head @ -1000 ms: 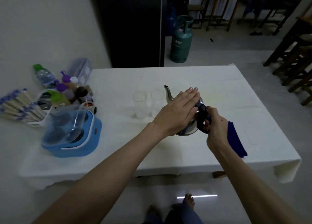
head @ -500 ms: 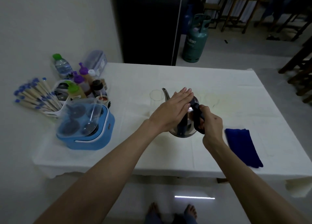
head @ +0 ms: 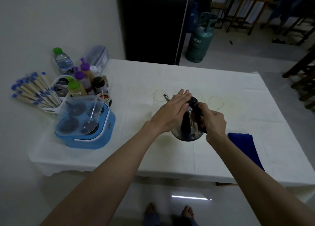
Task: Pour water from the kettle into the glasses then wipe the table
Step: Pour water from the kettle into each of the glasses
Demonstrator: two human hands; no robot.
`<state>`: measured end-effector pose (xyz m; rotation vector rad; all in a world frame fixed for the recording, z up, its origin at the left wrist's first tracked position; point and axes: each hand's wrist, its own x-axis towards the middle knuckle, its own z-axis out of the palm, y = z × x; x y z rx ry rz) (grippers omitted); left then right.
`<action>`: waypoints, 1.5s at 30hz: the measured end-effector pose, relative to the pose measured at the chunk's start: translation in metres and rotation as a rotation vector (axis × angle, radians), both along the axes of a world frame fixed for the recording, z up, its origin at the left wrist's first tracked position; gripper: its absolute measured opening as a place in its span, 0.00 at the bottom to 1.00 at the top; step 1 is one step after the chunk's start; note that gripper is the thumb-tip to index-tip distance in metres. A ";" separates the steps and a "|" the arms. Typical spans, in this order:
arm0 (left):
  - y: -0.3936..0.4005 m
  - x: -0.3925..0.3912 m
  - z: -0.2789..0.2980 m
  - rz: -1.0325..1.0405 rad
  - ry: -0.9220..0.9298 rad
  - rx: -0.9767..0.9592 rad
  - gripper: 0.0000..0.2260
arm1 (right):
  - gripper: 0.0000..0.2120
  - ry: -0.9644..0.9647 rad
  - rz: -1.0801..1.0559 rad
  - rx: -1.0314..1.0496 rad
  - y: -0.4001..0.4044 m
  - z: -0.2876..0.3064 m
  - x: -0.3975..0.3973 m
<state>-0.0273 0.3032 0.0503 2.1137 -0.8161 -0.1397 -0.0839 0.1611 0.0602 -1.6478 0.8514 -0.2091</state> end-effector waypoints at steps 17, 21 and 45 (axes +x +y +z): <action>-0.006 0.009 -0.005 0.044 0.016 -0.053 0.20 | 0.21 0.055 0.039 -0.116 -0.002 0.018 0.010; -0.008 0.009 -0.005 0.052 0.031 -0.069 0.20 | 0.21 0.060 0.041 -0.136 -0.003 0.022 0.010; -0.015 0.005 0.006 0.113 0.008 -0.118 0.19 | 0.21 0.053 0.098 -0.227 -0.005 0.047 0.011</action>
